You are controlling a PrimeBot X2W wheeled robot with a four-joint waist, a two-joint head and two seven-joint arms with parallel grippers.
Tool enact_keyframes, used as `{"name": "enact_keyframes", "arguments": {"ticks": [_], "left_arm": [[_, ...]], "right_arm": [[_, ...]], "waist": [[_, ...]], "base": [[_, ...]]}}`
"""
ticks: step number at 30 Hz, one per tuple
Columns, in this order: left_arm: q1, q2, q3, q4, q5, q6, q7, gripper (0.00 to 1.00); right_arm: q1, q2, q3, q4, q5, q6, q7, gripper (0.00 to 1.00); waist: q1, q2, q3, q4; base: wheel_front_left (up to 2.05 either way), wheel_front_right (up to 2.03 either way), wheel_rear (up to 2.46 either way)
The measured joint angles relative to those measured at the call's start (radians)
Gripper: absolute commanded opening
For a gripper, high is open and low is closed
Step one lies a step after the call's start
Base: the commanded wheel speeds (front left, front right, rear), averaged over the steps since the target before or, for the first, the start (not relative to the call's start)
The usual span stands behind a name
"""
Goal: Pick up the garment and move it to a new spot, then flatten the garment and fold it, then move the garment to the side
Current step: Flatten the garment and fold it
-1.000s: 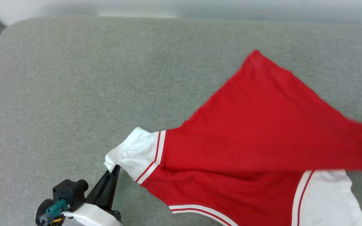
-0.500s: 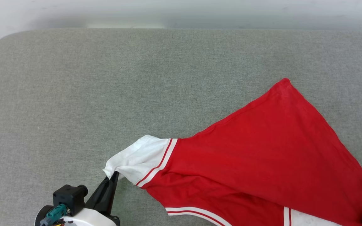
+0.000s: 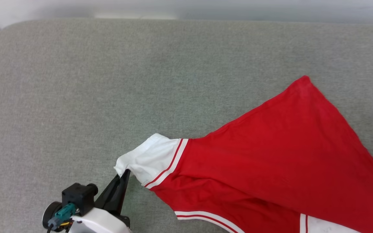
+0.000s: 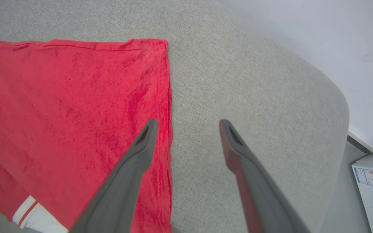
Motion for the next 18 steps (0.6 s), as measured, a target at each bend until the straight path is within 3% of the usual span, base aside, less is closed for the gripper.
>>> {"name": "enact_keyframes", "arguments": {"ticks": [4,11,18], "left_arm": [[-0.038,-0.011,-0.012,-0.001,0.013,-0.013,0.005,0.0],[-0.098,-0.044,-0.031,0.002,0.041,-0.034,0.007,0.0],[-0.153,-0.086,-0.04,0.015,0.061,-0.054,0.003,0.0]], "right_arm": [[-0.156,0.017,0.066,-0.008,-0.031,0.0,0.12,1.0],[-0.398,0.114,0.221,0.1,-0.096,0.0,0.302,1.0],[-0.521,0.198,0.297,0.256,-0.149,0.0,0.338,1.0]], "waist": [[0.0,0.0,0.035,0.022],[0.0,0.0,0.106,0.071],[0.0001,0.0,0.183,0.118]], "base": [[0.0,0.0,0.0],[0.0,0.0,0.0],[0.0,0.0,0.0]]}}
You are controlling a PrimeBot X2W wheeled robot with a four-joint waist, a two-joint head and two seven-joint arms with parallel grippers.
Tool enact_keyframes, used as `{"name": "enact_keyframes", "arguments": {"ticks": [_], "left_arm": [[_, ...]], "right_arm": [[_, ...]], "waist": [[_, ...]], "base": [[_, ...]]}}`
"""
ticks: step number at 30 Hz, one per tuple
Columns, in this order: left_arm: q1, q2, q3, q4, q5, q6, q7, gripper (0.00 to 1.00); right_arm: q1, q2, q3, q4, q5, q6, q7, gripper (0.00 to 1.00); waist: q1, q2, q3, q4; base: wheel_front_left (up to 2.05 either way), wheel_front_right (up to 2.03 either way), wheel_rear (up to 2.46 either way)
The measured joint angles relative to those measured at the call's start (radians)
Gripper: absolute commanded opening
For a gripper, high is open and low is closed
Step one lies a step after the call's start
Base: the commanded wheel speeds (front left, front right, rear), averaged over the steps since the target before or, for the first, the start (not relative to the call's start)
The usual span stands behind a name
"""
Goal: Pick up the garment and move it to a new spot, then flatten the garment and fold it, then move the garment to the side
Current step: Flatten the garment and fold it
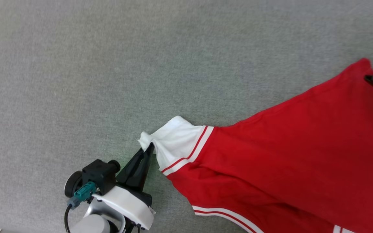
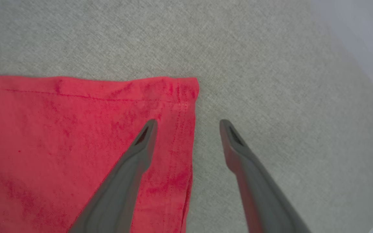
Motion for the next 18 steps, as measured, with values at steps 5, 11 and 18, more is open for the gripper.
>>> {"name": "enact_keyframes", "arguments": {"ticks": [5,11,18], "left_arm": [[-0.029,-0.016,0.002,0.008,0.013,-0.014,-0.002,0.0],[-0.046,-0.038,0.007,0.023,0.02,-0.02,-0.008,0.0],[-0.045,-0.04,0.026,0.045,0.021,-0.026,-0.009,0.0]], "right_arm": [[-0.031,0.035,0.043,0.094,-0.018,0.0,-0.027,1.0],[-0.035,-0.008,0.122,0.113,-0.009,-0.002,-0.053,1.0],[-0.04,-0.002,0.167,0.119,0.045,-0.002,-0.116,0.0]], "waist": [[0.0001,0.0,0.051,0.026],[-0.0001,0.0,0.082,0.047],[0.0,0.0,0.062,0.028]], "base": [[0.0,0.0,0.0],[0.0,0.0,0.0],[0.0,0.0,0.0]]}}
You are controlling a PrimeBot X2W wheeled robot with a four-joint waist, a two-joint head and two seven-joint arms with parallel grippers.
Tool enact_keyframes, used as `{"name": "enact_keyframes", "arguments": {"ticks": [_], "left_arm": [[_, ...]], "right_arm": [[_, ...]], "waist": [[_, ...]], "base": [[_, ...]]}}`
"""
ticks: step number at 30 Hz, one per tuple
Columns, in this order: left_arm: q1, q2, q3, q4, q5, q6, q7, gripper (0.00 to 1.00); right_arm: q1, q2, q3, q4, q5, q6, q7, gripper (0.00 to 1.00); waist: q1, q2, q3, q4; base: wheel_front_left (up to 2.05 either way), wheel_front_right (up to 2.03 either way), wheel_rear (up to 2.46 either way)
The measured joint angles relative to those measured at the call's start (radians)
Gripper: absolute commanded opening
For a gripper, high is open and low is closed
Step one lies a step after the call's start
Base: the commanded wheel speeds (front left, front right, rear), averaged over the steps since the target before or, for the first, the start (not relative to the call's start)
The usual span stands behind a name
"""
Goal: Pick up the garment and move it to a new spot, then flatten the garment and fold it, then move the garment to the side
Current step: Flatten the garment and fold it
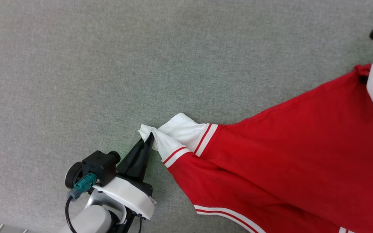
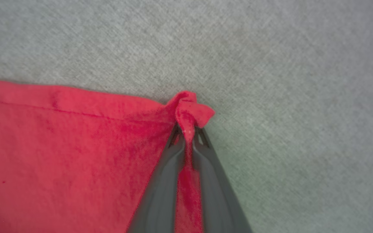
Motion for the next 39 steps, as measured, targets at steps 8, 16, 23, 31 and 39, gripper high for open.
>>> {"name": "enact_keyframes", "arguments": {"ticks": [8,16,23,31,39], "left_arm": [[-0.005,0.042,0.025,-0.02,0.028,0.0,0.001,0.0],[-0.194,0.09,0.075,-0.087,0.055,-0.019,0.055,0.0],[-0.439,0.083,0.135,-0.121,0.045,-0.051,0.136,0.0],[-0.781,0.097,0.197,-0.081,0.052,-0.113,0.238,0.0],[-1.143,0.06,0.228,0.086,0.052,-0.193,0.297,0.0]], "right_arm": [[-0.02,0.015,0.018,-0.006,0.012,0.002,-0.214,0.0],[-0.044,-0.006,-0.026,-0.029,0.001,0.002,-0.42,0.0],[-0.126,0.055,-0.146,-0.011,-0.056,0.002,-0.536,0.0],[-0.308,0.147,-0.276,0.008,-0.205,0.002,-0.587,0.0],[-0.554,0.227,-0.333,0.084,-0.319,0.002,-0.601,0.0]], "waist": [[0.0,0.0,-0.091,-0.029],[0.0,0.0,-0.174,-0.082],[0.0,0.0,-0.168,-0.139],[0.0001,0.0,-0.082,-0.18],[0.0001,0.0,0.014,-0.196]], "base": [[0.0,0.0,0.0],[0.0,0.0,0.0],[0.0,0.0,0.0],[0.0,0.0,0.0],[0.0,0.0,0.0]]}}
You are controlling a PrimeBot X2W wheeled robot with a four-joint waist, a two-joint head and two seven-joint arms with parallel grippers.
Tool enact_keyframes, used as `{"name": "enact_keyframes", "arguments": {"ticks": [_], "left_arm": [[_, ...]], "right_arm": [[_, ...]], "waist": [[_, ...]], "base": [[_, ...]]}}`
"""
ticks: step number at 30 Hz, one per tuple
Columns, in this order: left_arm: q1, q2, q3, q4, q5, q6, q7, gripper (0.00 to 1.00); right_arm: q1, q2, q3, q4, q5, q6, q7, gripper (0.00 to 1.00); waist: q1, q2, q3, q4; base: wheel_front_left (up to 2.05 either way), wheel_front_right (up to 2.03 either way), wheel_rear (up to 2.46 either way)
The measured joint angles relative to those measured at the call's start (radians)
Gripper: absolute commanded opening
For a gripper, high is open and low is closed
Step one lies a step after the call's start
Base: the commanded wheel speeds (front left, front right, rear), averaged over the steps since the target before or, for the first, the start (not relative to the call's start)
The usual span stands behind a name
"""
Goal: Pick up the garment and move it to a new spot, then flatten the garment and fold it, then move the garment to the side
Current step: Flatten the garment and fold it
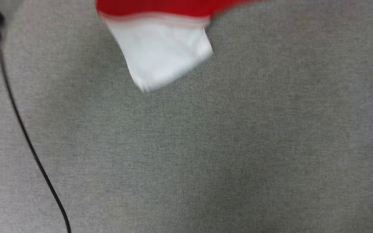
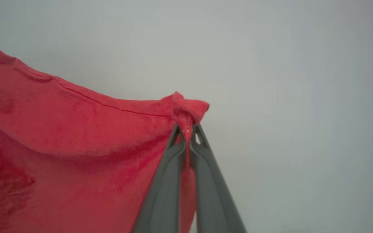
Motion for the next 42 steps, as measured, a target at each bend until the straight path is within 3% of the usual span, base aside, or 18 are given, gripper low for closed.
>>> {"name": "enact_keyframes", "arguments": {"ticks": [10,18,27,36,42], "left_arm": [[-0.34,-0.048,-0.005,0.233,0.039,-0.089,-0.017,0.0],[-0.364,-0.056,-0.026,0.371,0.03,-0.115,-0.053,0.0],[-0.139,-0.068,-0.083,0.467,-0.019,-0.134,-0.127,0.0],[0.197,-0.049,-0.142,0.45,-0.066,-0.141,-0.222,0.0],[0.492,-0.029,-0.181,0.331,-0.078,-0.08,-0.26,0.0]], "right_arm": [[-0.266,0.049,0.038,0.139,-0.099,0.0,-0.063,0.0],[-0.305,0.075,0.122,0.256,-0.093,0.0,-0.131,0.0],[-0.164,0.086,0.267,0.337,-0.004,0.0,-0.226,0.0],[0.073,0.092,0.386,0.366,0.09,0.0,-0.309,0.0],[0.269,0.03,0.462,0.308,0.153,0.0,-0.323,0.0]], "waist": [[0.0,0.0,0.073,0.004],[-0.0001,0.0,0.104,0.009],[-0.0001,0.0,0.106,0.007],[-0.0001,0.0,0.042,-0.005],[-0.0001,0.0,-0.032,-0.001]], "base": [[0.0,0.0,0.0],[0.0,0.0,0.0],[0.0,0.0,0.0],[0.0,0.0,0.0],[0.0,0.0,0.0]]}}
